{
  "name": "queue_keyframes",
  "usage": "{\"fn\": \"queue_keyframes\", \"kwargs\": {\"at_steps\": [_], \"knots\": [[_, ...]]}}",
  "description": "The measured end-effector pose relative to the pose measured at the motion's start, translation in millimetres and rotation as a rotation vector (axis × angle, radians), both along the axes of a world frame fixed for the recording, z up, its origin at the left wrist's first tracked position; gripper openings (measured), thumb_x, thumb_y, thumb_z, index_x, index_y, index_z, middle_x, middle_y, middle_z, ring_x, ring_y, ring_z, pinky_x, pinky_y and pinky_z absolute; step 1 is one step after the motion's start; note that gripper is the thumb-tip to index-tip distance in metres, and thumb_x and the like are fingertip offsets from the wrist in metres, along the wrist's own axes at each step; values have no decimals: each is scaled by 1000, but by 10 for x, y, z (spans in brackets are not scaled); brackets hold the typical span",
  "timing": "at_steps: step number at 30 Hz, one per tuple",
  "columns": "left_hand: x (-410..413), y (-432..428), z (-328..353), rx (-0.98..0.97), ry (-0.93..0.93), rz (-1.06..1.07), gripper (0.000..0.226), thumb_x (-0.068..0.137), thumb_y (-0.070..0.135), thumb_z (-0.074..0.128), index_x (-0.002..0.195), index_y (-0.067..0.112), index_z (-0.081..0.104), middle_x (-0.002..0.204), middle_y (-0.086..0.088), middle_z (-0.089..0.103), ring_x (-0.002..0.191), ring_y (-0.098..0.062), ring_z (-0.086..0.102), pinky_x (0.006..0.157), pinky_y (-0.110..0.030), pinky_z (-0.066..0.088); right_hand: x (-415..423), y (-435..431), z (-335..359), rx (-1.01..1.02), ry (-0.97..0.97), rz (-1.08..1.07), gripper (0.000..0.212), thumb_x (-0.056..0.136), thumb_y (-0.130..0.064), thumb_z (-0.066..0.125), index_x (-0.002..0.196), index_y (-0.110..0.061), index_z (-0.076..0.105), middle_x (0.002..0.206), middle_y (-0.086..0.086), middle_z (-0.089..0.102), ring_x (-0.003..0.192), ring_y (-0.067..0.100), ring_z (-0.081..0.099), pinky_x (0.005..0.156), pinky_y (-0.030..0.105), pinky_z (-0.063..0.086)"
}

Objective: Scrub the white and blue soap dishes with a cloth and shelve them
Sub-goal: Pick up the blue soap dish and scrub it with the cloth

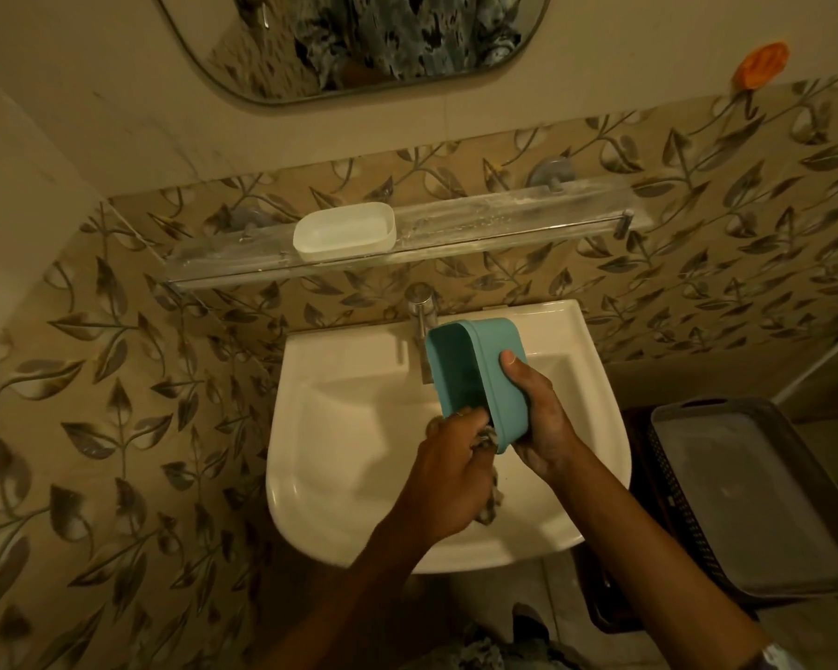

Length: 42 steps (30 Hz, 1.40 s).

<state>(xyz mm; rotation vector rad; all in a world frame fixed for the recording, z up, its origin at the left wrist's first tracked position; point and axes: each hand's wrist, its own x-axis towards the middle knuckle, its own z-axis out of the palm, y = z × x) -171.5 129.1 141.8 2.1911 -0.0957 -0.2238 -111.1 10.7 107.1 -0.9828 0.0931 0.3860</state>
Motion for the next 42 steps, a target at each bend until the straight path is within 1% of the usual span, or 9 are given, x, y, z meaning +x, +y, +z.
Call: {"fn": "queue_keyframes", "kwargs": {"at_steps": [6,12,15,19,22,27,33,39,42], "knots": [[24,-40,133,-295,188,-14,34,96,13,46,128,23,52,121,-1,59,94,1,59,74,-9,46,-14,-92,-30,38,31,-33,58,62,-56,76,107,-20,71,101,12,71,89,23,69,73,34,59],[69,143,-55,631,-336,-413,50,89,6,54,136,19,45,142,-4,45,130,-20,39,102,-33,37,-36,-132,-2,29,61,12,58,57,-57,80,103,-22,72,98,10,72,87,21,69,75,36,58],[126,166,-37,776,-338,-448,56,89,7,55,141,19,37,149,-3,36,136,-20,31,102,-33,35,-45,-113,15,28,110,-7,47,68,-51,69,104,-21,71,96,10,72,85,22,69,73,35,58],[41,30,31,274,-167,-239,40,94,7,48,132,18,46,127,-8,54,113,-24,54,96,-34,47,9,-119,58,54,83,-38,36,73,-49,64,96,-23,76,95,10,73,85,22,70,73,35,59],[-29,-109,172,-34,3,-76,27,98,17,42,124,21,49,110,-2,58,90,-8,59,75,-13,51,25,-118,23,59,54,-34,47,76,-49,63,110,-17,69,101,14,71,90,26,68,77,38,57],[42,-111,349,-492,370,192,31,96,30,48,127,24,53,126,-4,58,113,-17,57,102,-37,46,46,-52,34,41,-56,-111,79,64,-58,76,123,-9,58,109,18,67,96,28,66,80,39,58],[177,46,466,-1060,578,359,34,83,19,55,116,10,63,111,-16,69,102,-29,66,87,-37,54,33,84,42,-76,-209,-195,59,68,-54,73,112,-17,62,97,5,72,89,20,68,70,29,57],[11,114,197,-236,117,-38,39,91,1,47,116,29,54,101,-3,65,86,-13,66,73,-32,59,24,45,36,-108,-177,-109,32,82,-35,63,108,-18,66,99,10,70,90,25,67,71,33,57],[28,291,-21,295,-217,-331,49,89,3,52,136,14,46,134,-12,54,121,-27,52,97,-38,48,-48,68,15,-73,-114,-84,31,81,-39,61,104,-21,69,99,10,71,89,24,67,74,35,58]]}}
